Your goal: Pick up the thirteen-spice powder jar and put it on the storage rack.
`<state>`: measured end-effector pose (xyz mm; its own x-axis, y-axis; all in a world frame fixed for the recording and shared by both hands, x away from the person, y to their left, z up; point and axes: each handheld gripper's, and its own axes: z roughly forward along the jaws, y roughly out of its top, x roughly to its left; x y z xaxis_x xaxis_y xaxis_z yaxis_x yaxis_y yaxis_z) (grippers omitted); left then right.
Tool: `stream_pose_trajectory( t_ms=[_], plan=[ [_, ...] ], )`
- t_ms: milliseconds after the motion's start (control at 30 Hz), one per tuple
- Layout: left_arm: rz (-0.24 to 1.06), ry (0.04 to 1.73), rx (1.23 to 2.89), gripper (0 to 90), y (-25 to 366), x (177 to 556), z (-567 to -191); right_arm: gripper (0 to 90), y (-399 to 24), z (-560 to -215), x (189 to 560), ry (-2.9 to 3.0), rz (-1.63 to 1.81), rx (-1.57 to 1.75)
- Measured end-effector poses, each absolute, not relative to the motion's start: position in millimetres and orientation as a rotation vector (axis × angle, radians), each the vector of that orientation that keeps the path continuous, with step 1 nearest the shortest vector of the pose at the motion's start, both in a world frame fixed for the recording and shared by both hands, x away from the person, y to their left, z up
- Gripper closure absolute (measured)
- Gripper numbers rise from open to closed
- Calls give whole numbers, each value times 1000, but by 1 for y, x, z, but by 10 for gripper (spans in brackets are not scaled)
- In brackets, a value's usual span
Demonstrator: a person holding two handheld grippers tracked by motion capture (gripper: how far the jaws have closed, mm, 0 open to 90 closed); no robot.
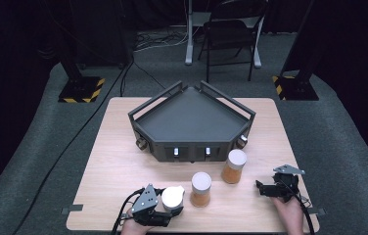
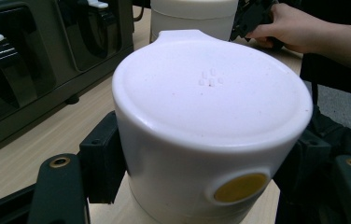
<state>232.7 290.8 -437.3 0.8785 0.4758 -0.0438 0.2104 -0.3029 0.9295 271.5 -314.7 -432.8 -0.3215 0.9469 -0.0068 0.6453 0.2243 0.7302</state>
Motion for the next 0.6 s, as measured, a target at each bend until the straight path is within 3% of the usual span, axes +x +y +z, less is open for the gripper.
stream_pose_trajectory(
  t_ms=[600],
  plan=[
    [284, 539, 1873, 306, 293, 233, -434, 1, -315, -433, 272, 2049, 883, 1464]
  ],
)
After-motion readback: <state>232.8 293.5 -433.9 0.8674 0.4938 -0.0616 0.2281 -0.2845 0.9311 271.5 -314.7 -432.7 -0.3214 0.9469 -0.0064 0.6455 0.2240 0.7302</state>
